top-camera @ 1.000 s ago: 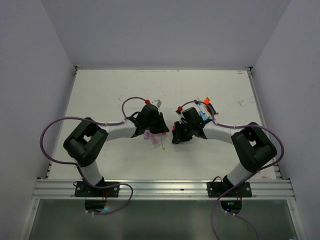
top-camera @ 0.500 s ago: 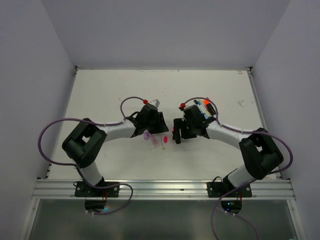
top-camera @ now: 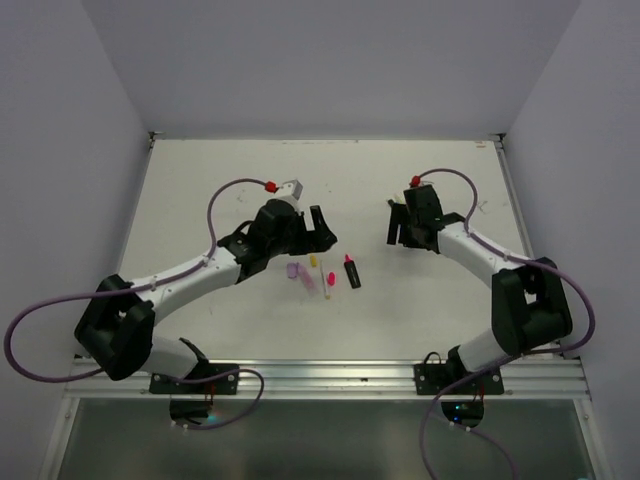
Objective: Open the pen caps
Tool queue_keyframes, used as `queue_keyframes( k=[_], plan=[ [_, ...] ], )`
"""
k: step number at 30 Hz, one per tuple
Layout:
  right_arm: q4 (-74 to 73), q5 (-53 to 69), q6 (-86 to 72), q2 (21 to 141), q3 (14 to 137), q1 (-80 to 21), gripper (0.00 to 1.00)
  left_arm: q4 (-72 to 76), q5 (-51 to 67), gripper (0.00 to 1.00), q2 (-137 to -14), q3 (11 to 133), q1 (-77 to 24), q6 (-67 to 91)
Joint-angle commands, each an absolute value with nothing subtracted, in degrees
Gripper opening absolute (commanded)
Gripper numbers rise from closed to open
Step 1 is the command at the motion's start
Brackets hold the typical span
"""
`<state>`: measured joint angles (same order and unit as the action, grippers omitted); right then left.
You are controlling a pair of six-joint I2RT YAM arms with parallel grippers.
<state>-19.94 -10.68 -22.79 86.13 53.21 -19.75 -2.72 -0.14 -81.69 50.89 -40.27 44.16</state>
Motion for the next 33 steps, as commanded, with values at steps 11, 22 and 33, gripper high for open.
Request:
queue_keyframes(
  k=[11, 22, 33],
  plan=[
    [-18.2, -8.1, -17.7, 98.6, 60.4, -13.4, 0.76, -5.6, -6.8, 0.92, -72.2, 45.9, -40.3, 38.7],
    [-18.1, -3.9, -13.6, 103.3, 61.0, -13.4, 0.67, -4.9, -5.8, 0.92, -71.9, 45.4, -40.3, 38.3],
    [-17.6, -0.9, -11.3, 102.2, 61.1, -16.1, 0.26, -3.1, -2.0, 0.92, -72.2, 46.0, -40.3, 38.9]
  ],
)
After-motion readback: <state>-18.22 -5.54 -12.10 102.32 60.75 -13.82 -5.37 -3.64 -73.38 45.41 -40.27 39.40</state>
